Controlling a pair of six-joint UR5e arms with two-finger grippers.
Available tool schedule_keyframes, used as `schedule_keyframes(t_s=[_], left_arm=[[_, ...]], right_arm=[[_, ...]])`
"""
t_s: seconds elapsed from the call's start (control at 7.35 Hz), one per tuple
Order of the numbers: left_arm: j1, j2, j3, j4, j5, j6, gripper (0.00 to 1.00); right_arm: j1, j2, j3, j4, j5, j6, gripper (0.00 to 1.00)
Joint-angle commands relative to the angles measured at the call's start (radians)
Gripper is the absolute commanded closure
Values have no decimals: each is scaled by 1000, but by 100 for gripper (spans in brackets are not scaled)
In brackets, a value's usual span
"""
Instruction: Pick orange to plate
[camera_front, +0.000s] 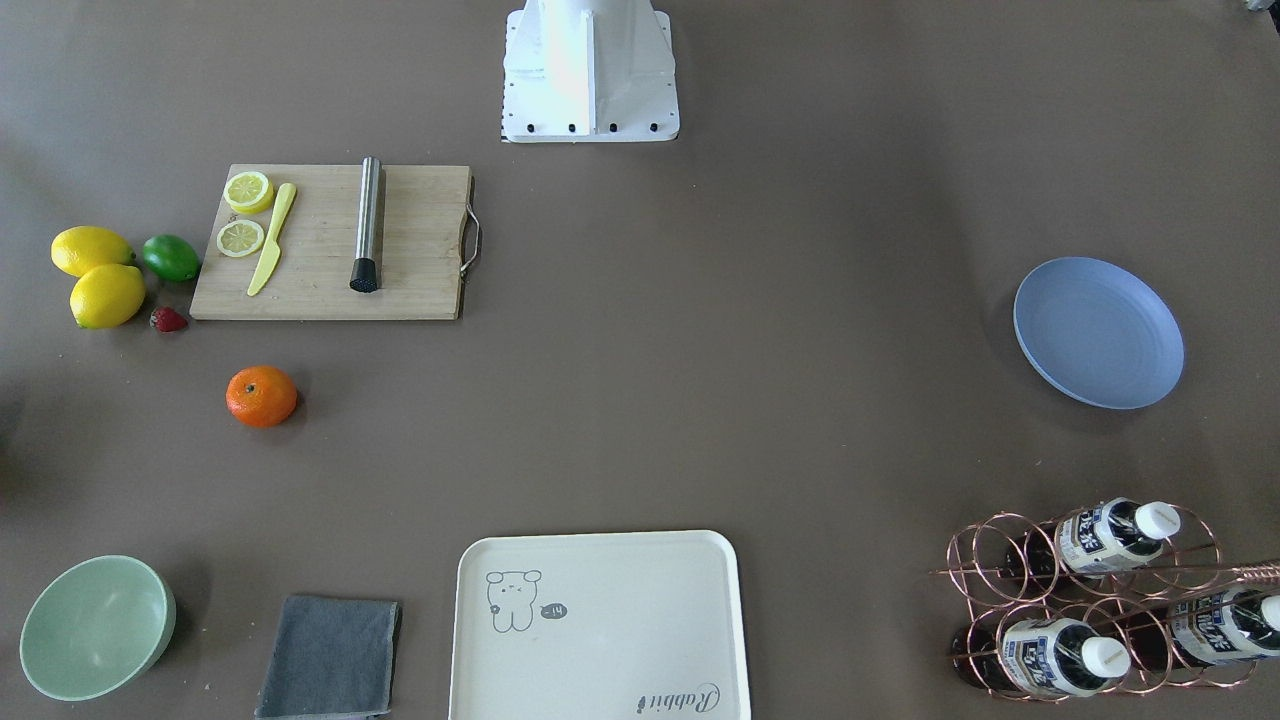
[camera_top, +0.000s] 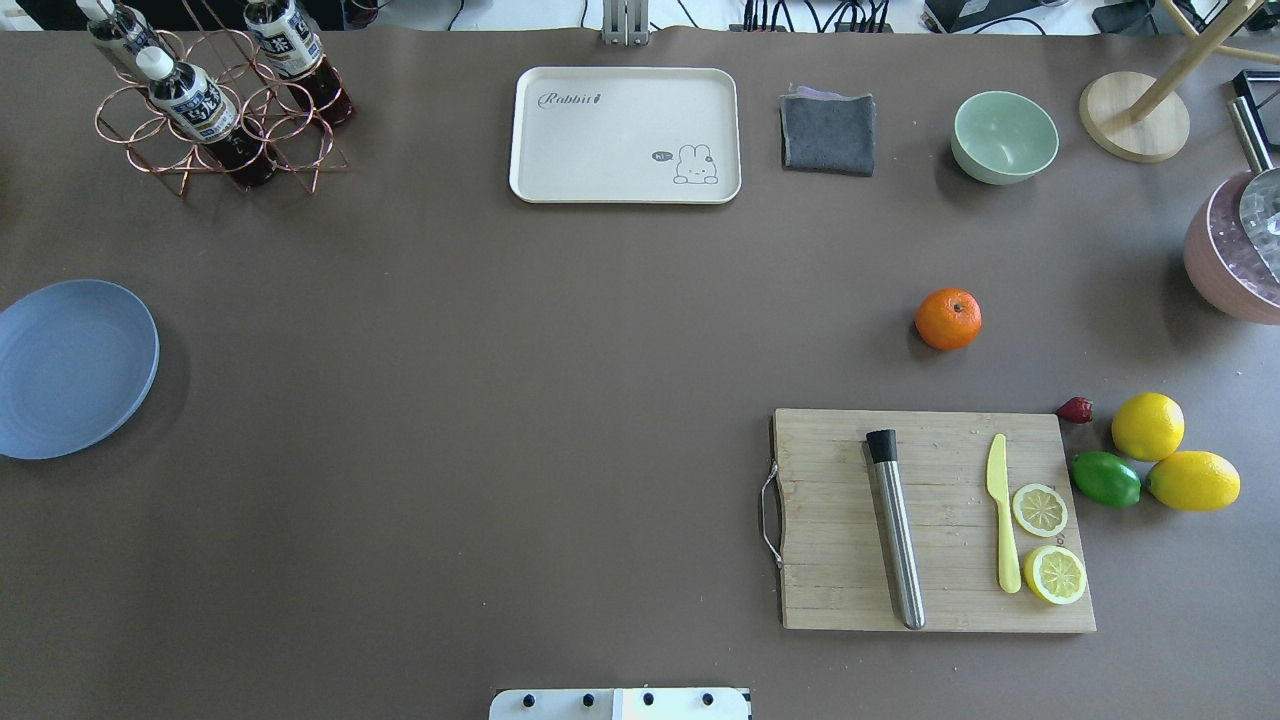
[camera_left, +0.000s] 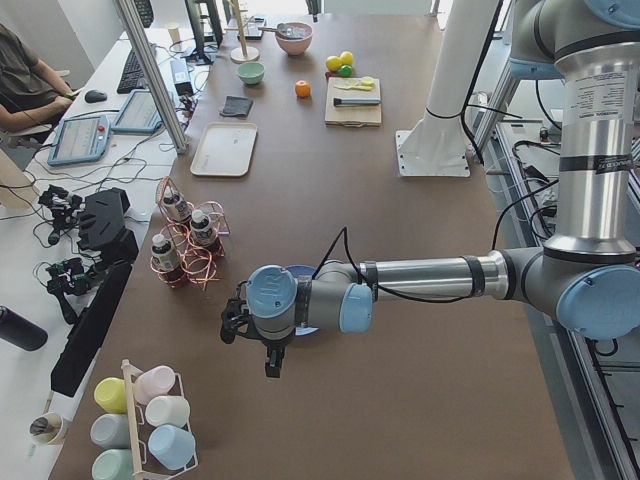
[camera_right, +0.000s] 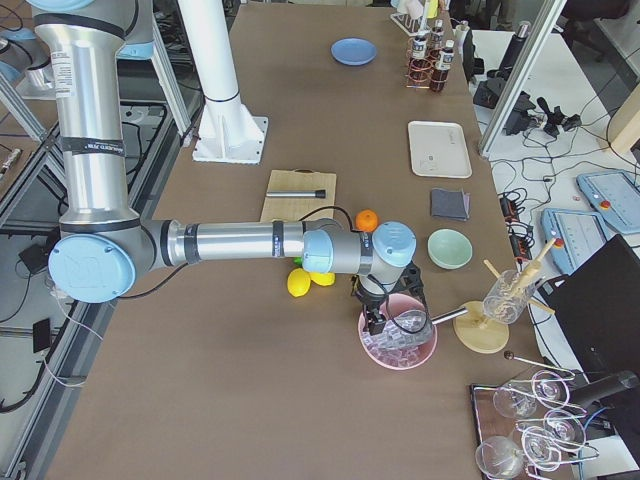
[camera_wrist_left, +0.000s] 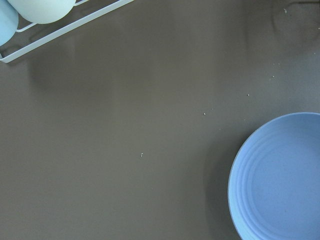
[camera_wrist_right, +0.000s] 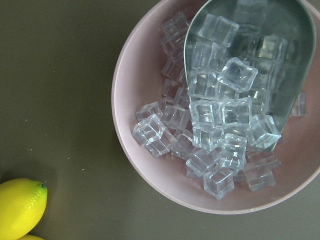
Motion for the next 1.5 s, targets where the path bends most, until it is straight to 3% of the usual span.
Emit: schedule_keyframes(t_s=[0.0, 1.09, 1.36], left_arm=[[-1, 14, -9, -24, -30, 2, 3], [2, 18, -29, -48, -22, 0, 2], [37, 16, -40, -50, 47, 1, 2]], right_arm=[[-2, 0, 2, 0, 1, 1, 0], [-2, -3, 0, 1, 13, 5, 0], [-4, -3, -5, 1, 16, 5, 0]])
